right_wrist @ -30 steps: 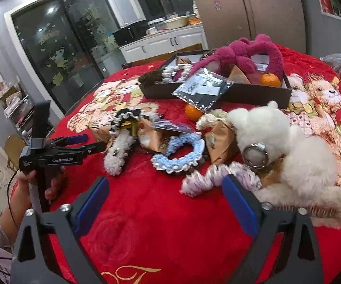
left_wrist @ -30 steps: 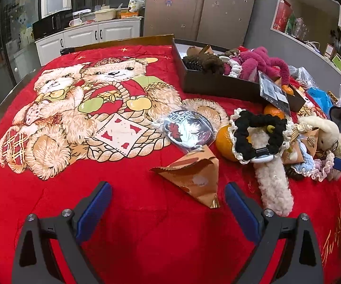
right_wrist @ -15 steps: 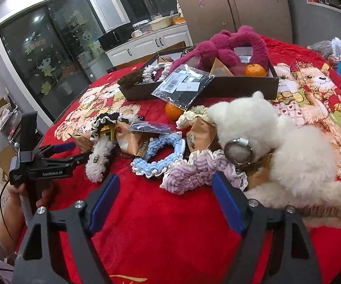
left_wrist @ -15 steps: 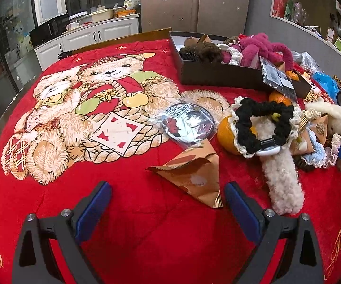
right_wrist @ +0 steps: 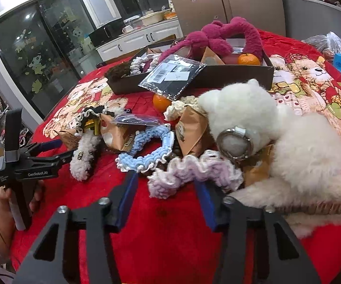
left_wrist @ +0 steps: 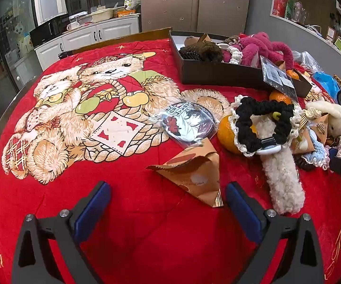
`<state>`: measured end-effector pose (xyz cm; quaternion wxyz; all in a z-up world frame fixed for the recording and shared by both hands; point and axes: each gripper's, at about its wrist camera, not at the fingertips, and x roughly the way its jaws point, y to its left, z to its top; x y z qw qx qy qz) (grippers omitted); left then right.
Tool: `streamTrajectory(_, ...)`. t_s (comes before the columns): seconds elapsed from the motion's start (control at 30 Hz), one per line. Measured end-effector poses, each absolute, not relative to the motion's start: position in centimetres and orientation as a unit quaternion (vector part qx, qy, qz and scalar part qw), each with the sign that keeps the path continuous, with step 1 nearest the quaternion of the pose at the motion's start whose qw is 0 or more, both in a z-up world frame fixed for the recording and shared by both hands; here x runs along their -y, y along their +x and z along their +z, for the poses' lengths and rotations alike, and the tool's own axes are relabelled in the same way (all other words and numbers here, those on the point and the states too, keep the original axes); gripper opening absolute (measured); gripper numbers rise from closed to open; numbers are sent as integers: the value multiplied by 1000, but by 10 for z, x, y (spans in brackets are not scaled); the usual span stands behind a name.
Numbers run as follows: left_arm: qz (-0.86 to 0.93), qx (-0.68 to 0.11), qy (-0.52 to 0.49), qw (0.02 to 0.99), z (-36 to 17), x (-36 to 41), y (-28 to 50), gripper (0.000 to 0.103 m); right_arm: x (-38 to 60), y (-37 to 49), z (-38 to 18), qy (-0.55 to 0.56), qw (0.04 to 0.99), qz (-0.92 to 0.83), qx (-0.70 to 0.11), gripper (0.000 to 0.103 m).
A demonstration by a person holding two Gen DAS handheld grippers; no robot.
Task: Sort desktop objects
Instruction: 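Grasp the tan paper cone with left while right grasps the lilac crocheted ring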
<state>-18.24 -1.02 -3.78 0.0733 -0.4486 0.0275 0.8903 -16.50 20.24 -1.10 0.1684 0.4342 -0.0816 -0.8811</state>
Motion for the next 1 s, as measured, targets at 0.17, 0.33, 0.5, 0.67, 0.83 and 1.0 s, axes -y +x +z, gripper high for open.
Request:
streamTrajectory(0.17, 891, -27, -448, 74, -38, 12, -183, 101, -202, -162, -7, 425, 184, -882, 92, 32)
streamTrajectory(0.33, 892, -25, -444, 77, -36, 10, -183, 94, -201, -157, 4, 405, 210, -882, 117, 32)
streamTrajectory(0.5, 900, -26, -428, 77, -31, 9, -178, 45, -199, -151, 12, 387, 210, -889, 123, 30)
streamTrajectory(0.67, 902, -1, -423, 91, -28, 16, -177, 19, -200, -143, 23, 362, 214, -898, 130, 28)
streamTrajectory(0.83, 904, 19, -416, 95, -25, 24, -174, 17, -199, -130, 40, 330, 223, -909, 125, 28)
streamTrajectory(1.0, 914, 6, -394, 94, -18, 25, -164, 16, -196, -121, 49, 313, 226, -915, 116, 28)
